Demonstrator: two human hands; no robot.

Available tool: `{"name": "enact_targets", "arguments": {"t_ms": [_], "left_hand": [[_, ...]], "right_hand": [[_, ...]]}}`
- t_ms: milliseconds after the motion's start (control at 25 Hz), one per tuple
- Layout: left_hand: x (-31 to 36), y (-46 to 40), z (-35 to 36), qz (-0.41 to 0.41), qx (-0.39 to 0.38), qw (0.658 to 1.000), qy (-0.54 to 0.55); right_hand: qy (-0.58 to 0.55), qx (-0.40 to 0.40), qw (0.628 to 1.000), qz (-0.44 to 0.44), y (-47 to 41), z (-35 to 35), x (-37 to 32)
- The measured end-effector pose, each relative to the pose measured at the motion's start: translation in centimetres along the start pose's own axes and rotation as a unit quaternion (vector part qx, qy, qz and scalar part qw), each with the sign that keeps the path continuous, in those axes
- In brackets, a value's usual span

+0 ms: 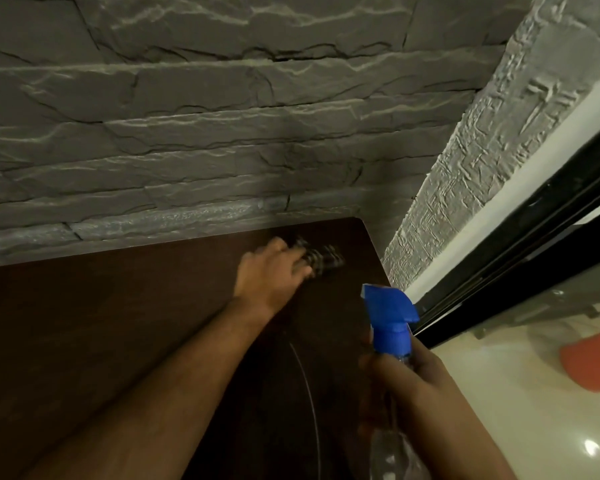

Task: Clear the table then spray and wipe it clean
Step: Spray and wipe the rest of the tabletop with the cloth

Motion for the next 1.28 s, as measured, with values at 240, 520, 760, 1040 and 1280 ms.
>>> {"name": "enact_targets", "arguments": {"t_ms": [240, 520, 760, 1040, 1280], "left_hand": [[-2.2, -0.8, -1.2, -0.197, 0.113, 0.974, 0.022], [2.6, -5.0, 1.7, -0.088, 0.038, 0.995, -0.007], [9.5, -5.3, 5.8, 0.026, -0.034, 0.998, 0.041], [11.4, -5.9, 6.5, 0.019, -0.064, 0.998, 0.009], [6.3, -5.8, 3.3, -0.128, 0.053, 0.990, 0.014]], "right_hand": [[-0.019, -0.016, 1.000, 0.009, -0.5, -1.0, 0.5], [-0.018, -0.028, 0.999, 0.004, -1.1, -2.0, 0.4], [0.005, -0.020, 1.000, -0.004, -1.5, -3.8, -0.5], [0.015, -0.015, 1.000, 0.000, -1.4, -4.7, 0.2], [0.029, 0.022, 0.999, -0.009, -0.6, -5.1, 0.4]]}}
Point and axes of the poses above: each hand's wrist, its own y-axis away from the middle knuckle, its own z-axis out of the palm, x = y × z, the point moved 4 cm from there along -y, towards the middle knuckle, and after that the axes turned 10 degrees about y, right-handed, at the moved point
